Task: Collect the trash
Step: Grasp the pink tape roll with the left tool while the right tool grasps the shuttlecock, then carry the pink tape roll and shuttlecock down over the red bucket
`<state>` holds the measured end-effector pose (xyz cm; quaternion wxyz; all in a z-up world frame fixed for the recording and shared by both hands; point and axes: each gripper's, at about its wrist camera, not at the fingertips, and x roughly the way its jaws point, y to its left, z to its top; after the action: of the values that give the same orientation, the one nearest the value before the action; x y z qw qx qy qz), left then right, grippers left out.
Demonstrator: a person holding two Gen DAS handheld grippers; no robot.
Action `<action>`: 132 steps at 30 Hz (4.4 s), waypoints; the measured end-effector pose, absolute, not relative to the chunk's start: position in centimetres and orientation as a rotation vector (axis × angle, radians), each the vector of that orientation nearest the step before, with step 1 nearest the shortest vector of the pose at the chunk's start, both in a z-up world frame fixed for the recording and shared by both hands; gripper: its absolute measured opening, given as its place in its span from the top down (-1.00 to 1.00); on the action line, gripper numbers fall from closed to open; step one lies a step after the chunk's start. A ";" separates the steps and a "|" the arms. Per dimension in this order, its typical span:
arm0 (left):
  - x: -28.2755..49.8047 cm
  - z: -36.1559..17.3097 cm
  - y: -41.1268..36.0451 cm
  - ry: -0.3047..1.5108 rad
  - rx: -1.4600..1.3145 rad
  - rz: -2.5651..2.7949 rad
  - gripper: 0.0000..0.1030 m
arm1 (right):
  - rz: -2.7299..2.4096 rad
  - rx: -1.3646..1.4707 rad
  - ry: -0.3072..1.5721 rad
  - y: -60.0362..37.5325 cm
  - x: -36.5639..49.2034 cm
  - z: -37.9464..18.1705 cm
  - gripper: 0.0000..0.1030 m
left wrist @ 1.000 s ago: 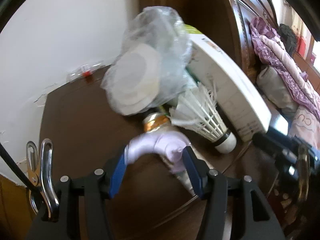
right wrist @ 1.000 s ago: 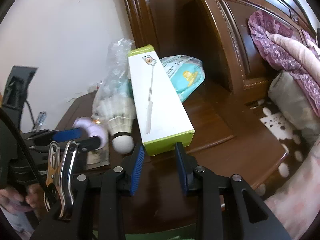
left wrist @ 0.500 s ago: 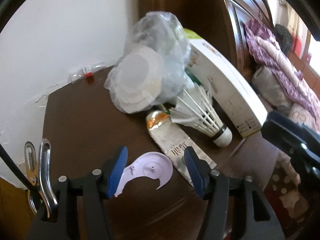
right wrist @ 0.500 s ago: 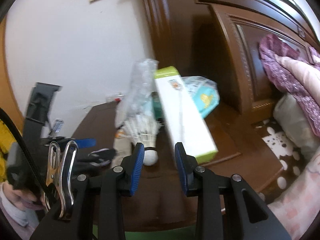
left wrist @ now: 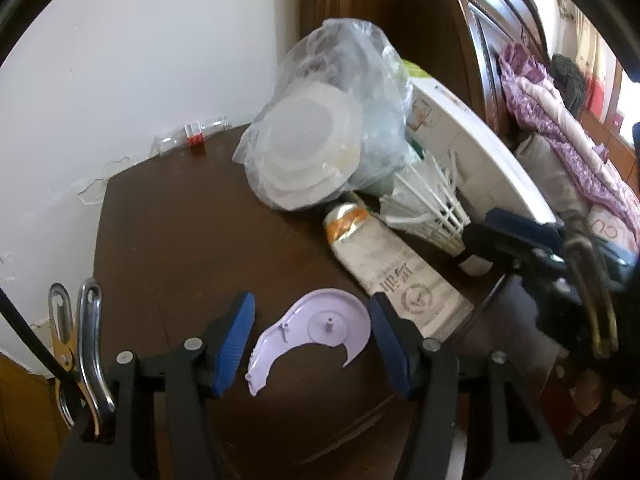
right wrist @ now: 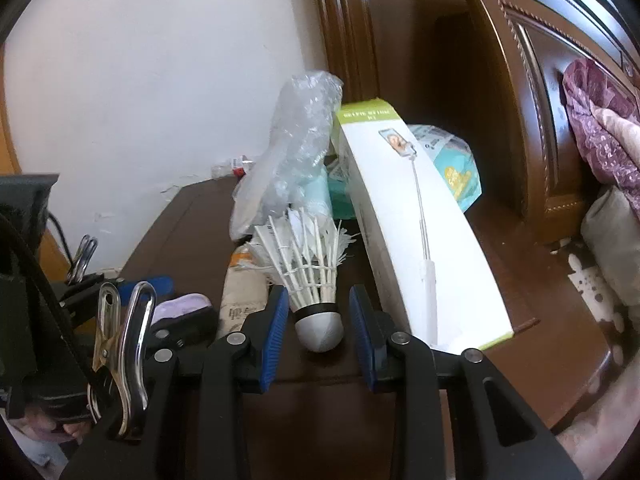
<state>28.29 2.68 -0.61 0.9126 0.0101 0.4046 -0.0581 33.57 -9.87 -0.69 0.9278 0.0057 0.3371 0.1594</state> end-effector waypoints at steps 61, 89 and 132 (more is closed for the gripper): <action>23.8 1.6 2.6 0.789 -0.060 -0.224 0.15 | 0.353 0.070 0.600 -10.2 29.8 0.7 0.43; 13.0 4.4 -2.3 0.763 -0.065 -0.357 0.15 | 0.362 0.187 0.540 -14.4 14.0 3.8 0.43; 5.9 -11.7 -14.1 0.952 0.060 -0.513 0.15 | -0.015 0.274 0.821 -23.2 4.8 -12.2 0.43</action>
<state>5.87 -14.06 -11.70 0.8569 0.0283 0.4530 -0.2443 4.84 -23.22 -12.22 0.9077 0.1325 0.3980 -0.0075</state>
